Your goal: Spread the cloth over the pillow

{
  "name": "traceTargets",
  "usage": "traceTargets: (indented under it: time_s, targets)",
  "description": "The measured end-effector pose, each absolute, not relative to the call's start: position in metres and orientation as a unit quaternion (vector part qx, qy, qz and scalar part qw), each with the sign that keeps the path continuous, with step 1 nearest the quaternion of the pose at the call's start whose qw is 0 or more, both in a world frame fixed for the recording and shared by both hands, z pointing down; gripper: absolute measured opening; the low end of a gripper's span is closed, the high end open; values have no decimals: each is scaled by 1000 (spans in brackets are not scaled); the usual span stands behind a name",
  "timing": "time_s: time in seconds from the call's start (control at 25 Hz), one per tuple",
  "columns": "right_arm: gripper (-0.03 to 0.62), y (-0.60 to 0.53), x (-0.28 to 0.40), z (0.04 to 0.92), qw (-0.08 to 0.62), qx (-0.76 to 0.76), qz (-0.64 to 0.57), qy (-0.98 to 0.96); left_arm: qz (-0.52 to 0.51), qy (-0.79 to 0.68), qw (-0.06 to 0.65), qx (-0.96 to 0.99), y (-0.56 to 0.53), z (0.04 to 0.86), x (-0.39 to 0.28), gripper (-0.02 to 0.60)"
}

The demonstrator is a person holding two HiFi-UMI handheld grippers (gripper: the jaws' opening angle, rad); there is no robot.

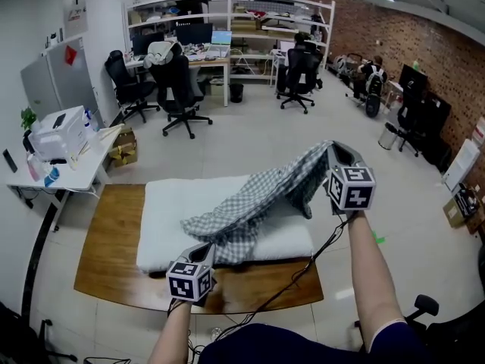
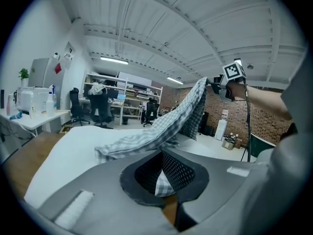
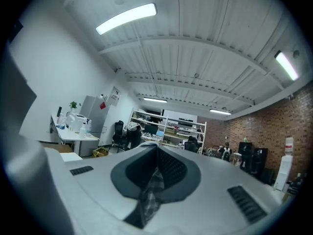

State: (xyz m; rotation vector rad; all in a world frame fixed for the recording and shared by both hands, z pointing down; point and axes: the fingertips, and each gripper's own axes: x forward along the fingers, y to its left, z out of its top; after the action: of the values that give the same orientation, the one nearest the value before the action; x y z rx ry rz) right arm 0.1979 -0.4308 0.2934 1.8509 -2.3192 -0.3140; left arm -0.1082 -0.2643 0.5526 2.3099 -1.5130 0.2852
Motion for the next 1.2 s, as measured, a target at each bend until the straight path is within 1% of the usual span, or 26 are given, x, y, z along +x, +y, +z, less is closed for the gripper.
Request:
traceTargets:
  time_s: [0.28, 0.52, 0.72, 1.08, 1.2]
  targets:
    - [23, -439, 222, 262, 81, 636, -123, -758, 117, -546, 189, 808, -271, 566, -108, 9]
    - [23, -445, 251, 247, 68, 661, -123, -737, 118, -561, 192, 797, -282, 570, -123, 9]
    - [23, -451, 280, 239, 68, 678, -120, -722, 109, -562, 212, 792, -283, 582, -123, 9]
    - [23, -449, 323, 231, 55, 705, -99, -700, 108, -582, 216, 776, -291, 591, -140, 9]
    - [23, -448, 331, 228, 55, 708, -102, -697, 113, -590, 207, 773, -303, 589, -147, 9]
